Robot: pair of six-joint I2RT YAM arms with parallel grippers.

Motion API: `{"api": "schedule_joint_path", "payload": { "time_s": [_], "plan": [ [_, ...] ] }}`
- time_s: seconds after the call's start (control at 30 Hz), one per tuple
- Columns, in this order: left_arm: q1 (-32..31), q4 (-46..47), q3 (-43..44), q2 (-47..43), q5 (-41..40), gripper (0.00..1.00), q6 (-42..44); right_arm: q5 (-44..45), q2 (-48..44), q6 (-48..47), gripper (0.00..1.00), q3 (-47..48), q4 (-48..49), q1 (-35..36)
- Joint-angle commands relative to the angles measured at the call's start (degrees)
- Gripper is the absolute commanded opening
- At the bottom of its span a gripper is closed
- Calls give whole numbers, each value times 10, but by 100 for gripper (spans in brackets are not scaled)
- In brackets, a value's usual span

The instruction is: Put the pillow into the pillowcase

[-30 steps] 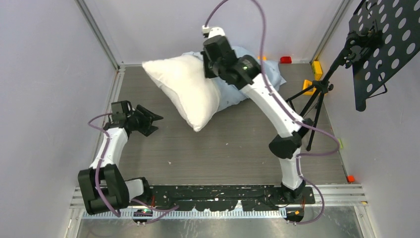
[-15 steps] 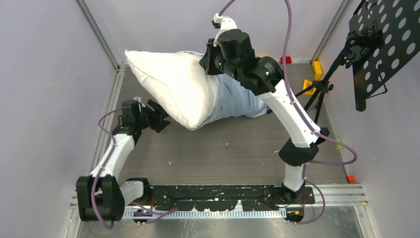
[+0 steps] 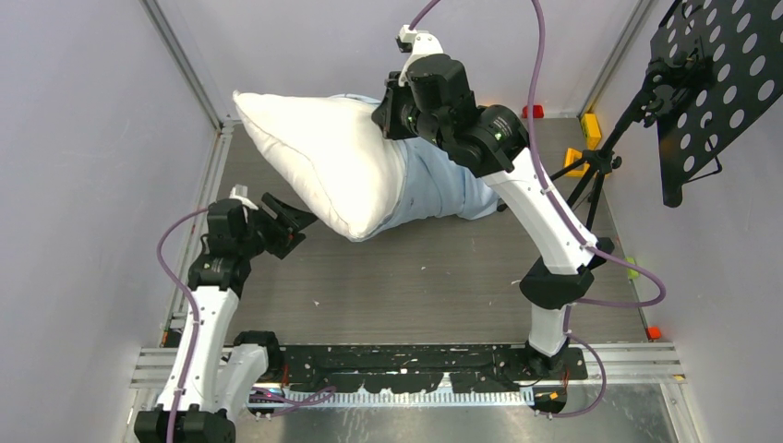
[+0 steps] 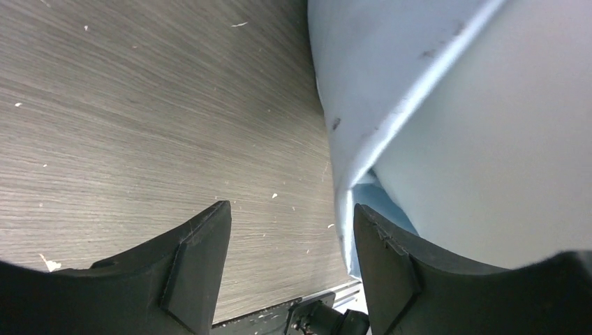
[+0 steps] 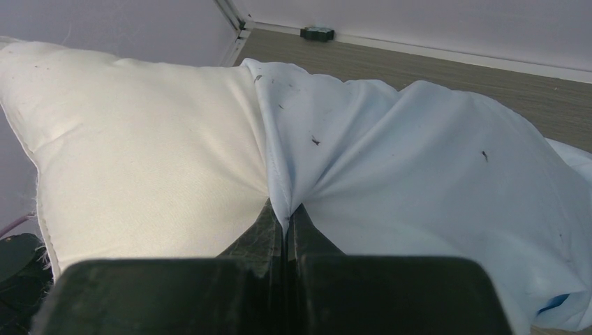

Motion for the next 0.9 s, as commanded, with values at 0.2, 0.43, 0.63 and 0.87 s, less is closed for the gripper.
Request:
{"api": "schedule_joint_path", "payload": {
  "time_s": [0.2,0.43,0.63,0.87],
  "plan": [
    [-51,21,67,58,16,74,20,9,-14,16,0,32,83,-3],
    [-131,102,87,184,-49,65,-2,1,-22,29,0,14,86,-3],
    [-132,132,108,230,-81,4,-27,-9,-32,28,1,-20,53,-2],
    [-131,85,175,223,-96,0,-11,37,-41,15,51,-56,-34,-3]
  ]
}}
